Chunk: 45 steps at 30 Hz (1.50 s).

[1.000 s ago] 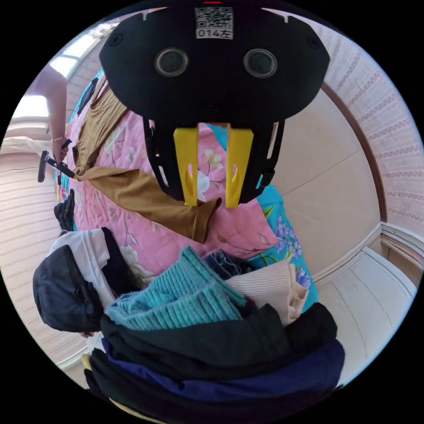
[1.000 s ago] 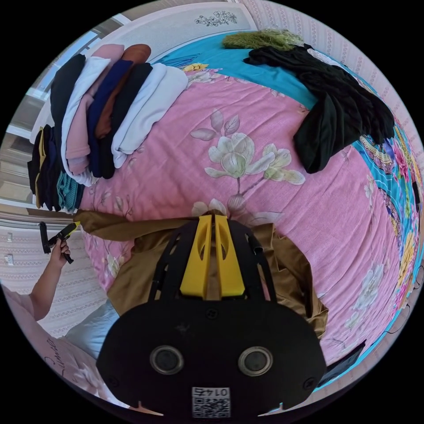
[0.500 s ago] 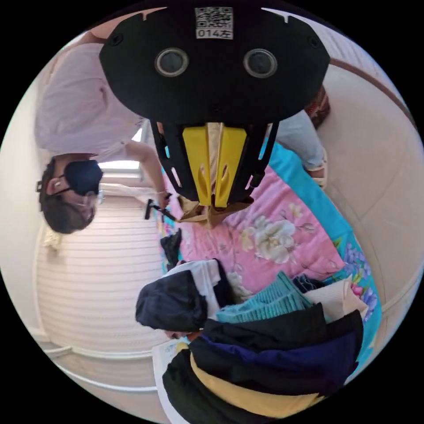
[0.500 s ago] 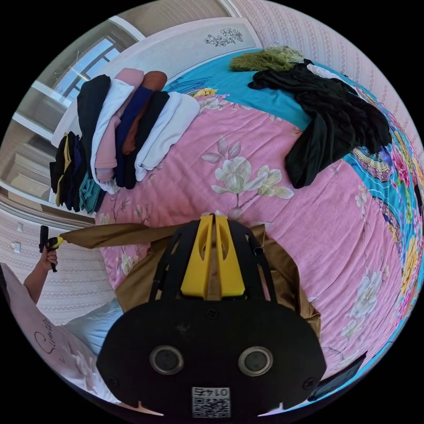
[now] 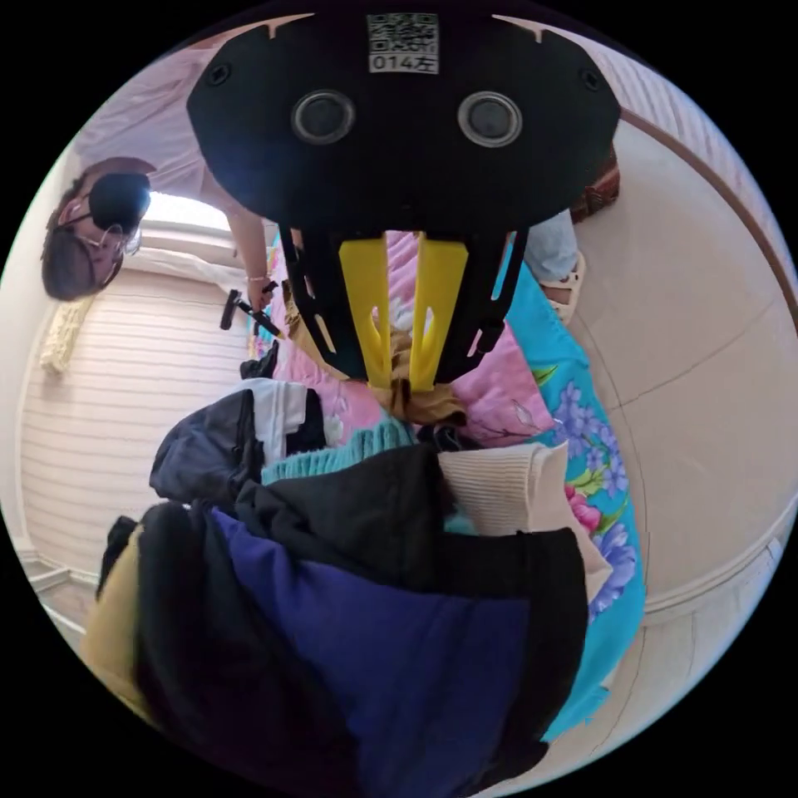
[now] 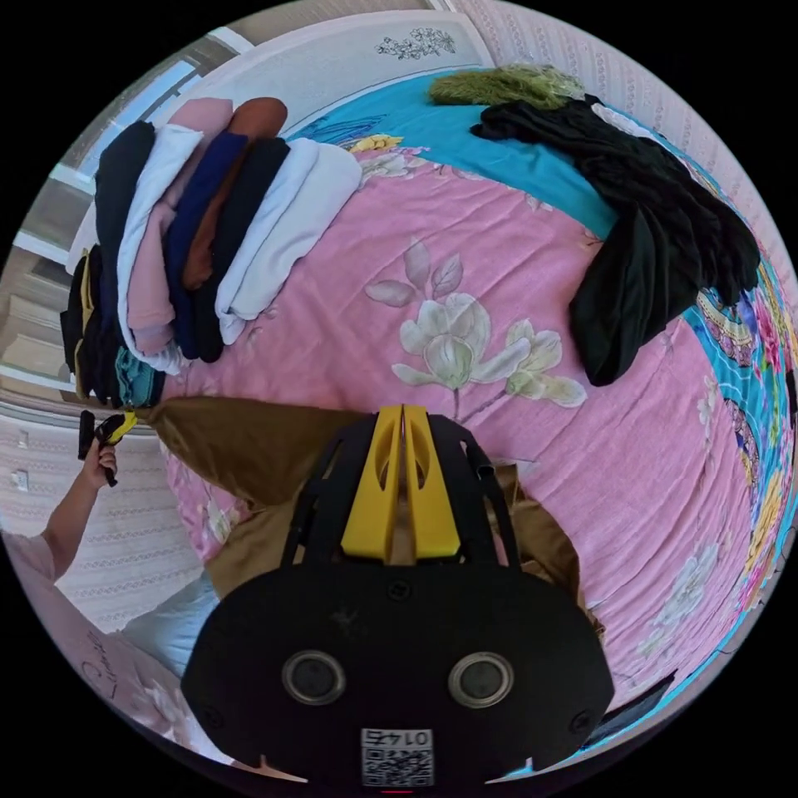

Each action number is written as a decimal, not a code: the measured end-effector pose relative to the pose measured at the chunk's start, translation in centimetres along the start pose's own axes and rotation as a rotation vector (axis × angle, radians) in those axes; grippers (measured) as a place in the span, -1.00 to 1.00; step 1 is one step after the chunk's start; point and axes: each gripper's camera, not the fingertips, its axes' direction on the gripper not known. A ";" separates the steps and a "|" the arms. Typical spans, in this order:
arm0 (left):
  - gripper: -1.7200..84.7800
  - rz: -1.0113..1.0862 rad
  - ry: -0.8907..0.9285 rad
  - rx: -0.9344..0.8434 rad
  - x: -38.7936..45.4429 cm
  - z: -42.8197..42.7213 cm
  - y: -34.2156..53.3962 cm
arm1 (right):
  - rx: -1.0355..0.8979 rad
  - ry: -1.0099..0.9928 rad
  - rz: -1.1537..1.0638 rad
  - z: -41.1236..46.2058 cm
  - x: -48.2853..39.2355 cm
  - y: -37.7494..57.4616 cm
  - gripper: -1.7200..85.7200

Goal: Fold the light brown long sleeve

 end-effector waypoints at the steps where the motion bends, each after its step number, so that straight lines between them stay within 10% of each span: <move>1: -0.87 0.025 -0.030 0.014 0.3 -0.6 0.5 | 0.004 0.003 -0.048 -0.2 -1.0 0.5 -0.96; 17: -0.78 0.216 -0.364 0.238 0.9 2.4 4.4 | -0.016 -0.475 -0.707 6.8 -28.8 6.4 -0.82; 29: -0.97 0.292 -0.324 0.198 1.5 3.3 3.2 | 0.073 -0.118 -1.029 14.4 -45.1 8.5 -0.79; 38: -0.98 0.144 -0.050 0.028 4.4 -3.4 6.6 | 0.013 -0.341 -1.094 10.4 -45.8 7.2 -0.96; 45: -0.94 0.018 -0.252 0.006 2.2 -2.6 6.7 | -0.007 -0.321 -0.993 10.1 -44.6 5.9 -0.95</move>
